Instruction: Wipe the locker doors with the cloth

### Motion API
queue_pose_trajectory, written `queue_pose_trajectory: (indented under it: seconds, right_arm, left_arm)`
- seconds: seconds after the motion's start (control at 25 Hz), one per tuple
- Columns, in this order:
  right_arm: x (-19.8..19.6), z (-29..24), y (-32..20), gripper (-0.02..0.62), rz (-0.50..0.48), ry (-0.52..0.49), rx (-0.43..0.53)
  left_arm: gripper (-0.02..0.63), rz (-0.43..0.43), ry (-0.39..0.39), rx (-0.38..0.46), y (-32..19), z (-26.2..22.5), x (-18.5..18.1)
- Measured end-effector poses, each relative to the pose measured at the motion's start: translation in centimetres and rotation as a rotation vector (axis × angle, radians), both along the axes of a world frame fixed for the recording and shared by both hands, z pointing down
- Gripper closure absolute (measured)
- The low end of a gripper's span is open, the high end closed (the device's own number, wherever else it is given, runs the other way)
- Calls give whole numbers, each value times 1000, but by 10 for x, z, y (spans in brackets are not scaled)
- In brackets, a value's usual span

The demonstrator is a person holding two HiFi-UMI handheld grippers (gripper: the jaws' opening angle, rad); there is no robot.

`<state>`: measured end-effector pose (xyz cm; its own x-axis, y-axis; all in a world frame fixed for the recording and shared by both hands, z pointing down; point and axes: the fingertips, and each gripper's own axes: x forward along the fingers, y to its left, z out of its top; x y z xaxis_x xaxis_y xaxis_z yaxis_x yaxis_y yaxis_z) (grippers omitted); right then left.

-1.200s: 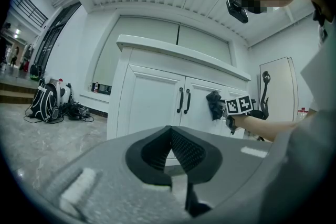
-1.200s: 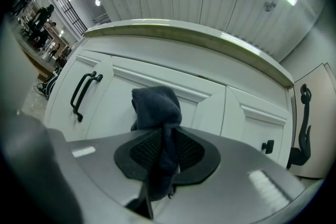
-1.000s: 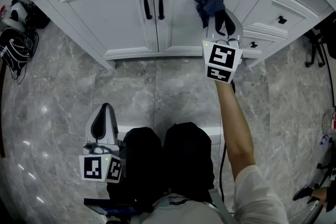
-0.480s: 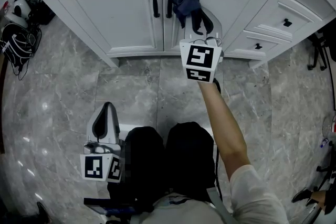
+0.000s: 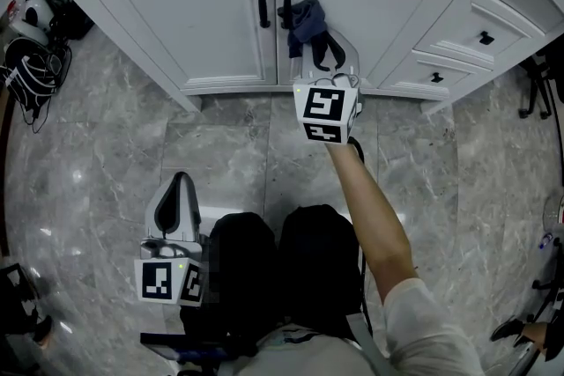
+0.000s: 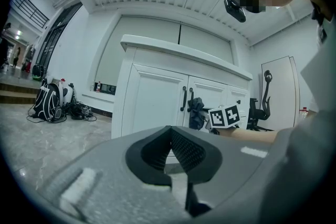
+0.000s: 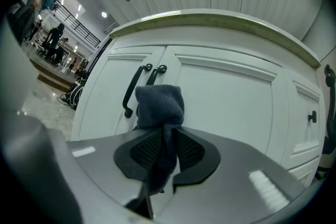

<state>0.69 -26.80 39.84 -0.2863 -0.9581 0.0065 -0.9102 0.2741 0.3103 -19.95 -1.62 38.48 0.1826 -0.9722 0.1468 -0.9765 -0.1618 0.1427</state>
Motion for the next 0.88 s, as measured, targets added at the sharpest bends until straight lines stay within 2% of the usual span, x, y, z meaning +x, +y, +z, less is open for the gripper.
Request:
queue_pose_trajectory:
  seconds: [0.28,0.88]
  right_arm:
    - [18,6,-1,525,17,36,-5]
    - [121,1,-5,523,174,57,-5]
  left_arm:
    - [604,-4,-8,-1,0,-1,0]
    - [604,17,-19,-5,-2,-3,16]
